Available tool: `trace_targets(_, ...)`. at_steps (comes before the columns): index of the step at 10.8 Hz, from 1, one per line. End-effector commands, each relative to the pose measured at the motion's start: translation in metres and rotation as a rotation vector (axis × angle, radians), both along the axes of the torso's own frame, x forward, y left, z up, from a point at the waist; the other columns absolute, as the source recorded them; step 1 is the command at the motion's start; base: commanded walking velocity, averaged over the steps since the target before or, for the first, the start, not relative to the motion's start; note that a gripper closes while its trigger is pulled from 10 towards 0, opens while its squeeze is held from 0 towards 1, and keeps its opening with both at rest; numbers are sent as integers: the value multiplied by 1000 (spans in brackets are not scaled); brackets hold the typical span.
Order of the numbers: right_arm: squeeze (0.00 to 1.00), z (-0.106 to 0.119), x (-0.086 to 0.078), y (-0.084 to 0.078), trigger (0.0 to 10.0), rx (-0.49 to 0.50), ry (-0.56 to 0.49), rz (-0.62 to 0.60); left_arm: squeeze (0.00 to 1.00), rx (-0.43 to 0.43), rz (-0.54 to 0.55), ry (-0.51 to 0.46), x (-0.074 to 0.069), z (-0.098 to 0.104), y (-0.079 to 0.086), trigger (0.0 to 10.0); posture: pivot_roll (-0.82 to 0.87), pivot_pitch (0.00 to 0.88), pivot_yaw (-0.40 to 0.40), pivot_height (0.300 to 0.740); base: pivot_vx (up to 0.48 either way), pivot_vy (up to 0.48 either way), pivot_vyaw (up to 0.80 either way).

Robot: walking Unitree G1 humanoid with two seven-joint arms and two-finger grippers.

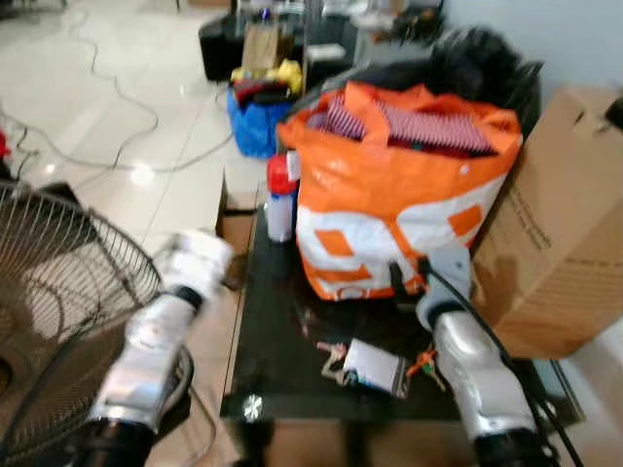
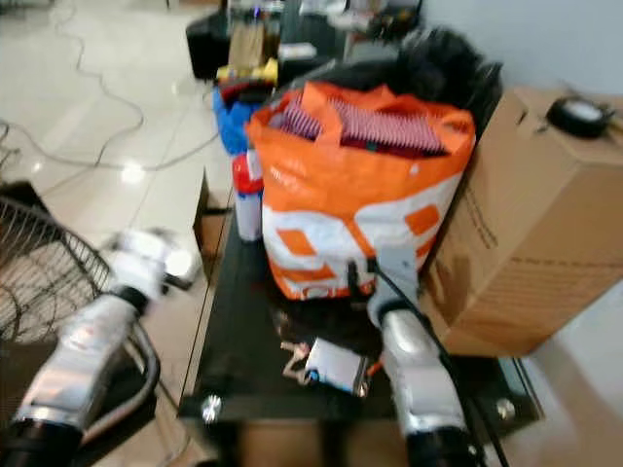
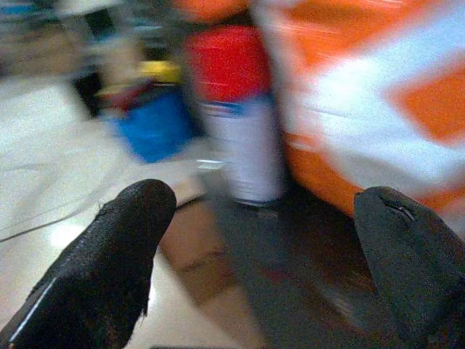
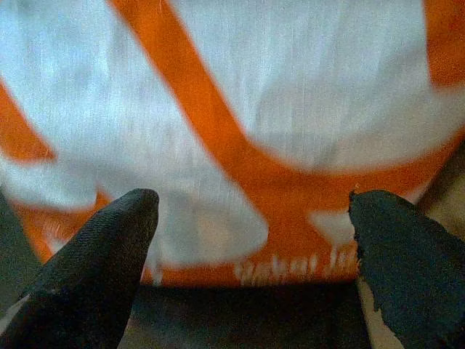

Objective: Hang keys on a hook

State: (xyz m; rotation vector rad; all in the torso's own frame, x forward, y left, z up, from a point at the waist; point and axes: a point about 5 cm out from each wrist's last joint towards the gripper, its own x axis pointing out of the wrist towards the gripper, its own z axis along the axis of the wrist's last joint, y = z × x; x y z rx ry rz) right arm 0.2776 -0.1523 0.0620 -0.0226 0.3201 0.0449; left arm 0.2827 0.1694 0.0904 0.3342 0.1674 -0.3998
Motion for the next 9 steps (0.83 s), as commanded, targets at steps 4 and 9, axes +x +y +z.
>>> trace_targets(4, 0, -38, -18, -5, 10000, -102, 253, 25, 737, 129, -365, 200, -22, -27, -8, 10000, -29, 0, -50, 740, 0, 0, 0)
trace_targets(9, 349, -58, -34, -1, 10000, 1, 457, -54, 733, 161, -464, 255, -37, -35, -9, 10000, -20, 0, -71, 740, 0, 0, 0)
